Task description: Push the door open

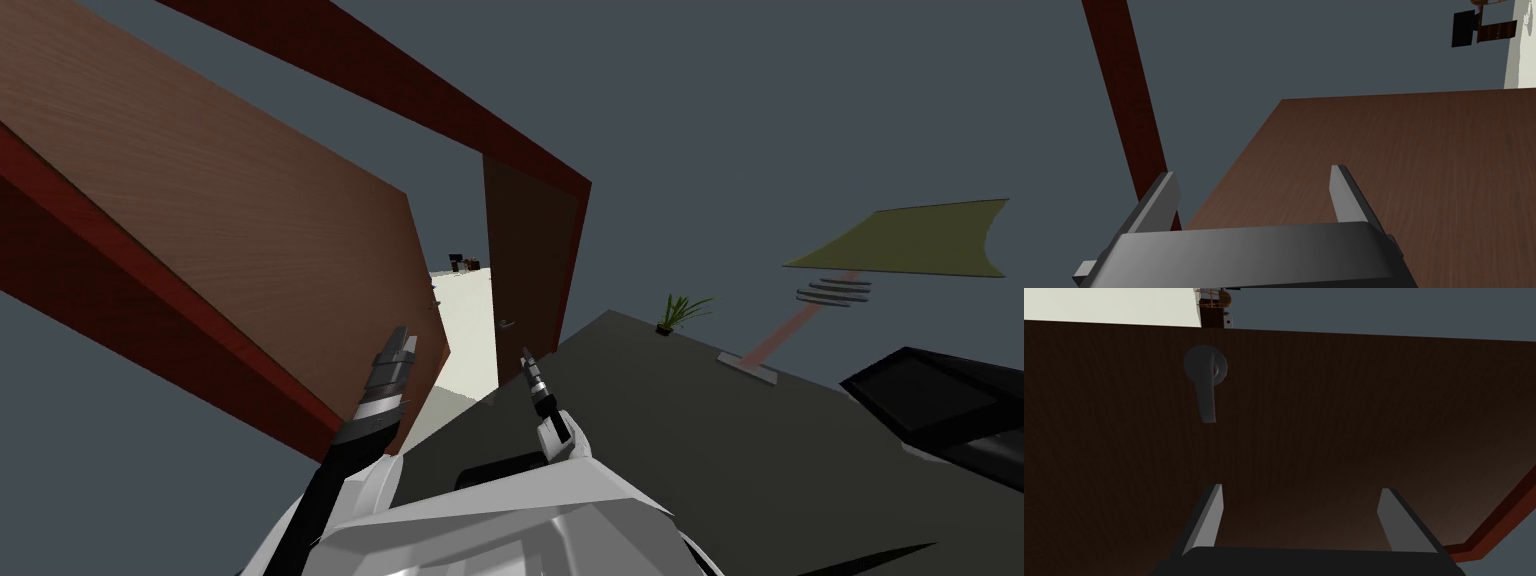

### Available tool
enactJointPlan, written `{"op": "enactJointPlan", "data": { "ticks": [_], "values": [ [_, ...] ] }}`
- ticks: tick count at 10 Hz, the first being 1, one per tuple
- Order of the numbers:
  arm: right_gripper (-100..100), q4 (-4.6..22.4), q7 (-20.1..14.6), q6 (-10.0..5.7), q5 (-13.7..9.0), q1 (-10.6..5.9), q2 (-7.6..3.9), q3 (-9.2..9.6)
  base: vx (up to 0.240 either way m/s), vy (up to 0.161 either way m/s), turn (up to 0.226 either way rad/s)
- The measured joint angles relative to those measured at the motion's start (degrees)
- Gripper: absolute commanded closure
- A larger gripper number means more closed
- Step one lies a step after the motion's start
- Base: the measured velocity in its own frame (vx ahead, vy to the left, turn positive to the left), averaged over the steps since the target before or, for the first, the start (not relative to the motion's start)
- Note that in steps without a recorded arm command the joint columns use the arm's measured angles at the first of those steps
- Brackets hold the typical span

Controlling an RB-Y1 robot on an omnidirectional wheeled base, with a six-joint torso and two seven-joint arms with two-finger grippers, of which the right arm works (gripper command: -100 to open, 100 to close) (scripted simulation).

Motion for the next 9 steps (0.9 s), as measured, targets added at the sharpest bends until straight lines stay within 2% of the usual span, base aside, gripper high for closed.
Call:
{"op": "enactJointPlan", "data": {
  "ticks": [9],
  "values": [
    [-100, 10.29, 0.75, -1.33, -0.63, -4.22, 1.45, 1.42, 0.085, -0.052, 0.044]
  ]
}}
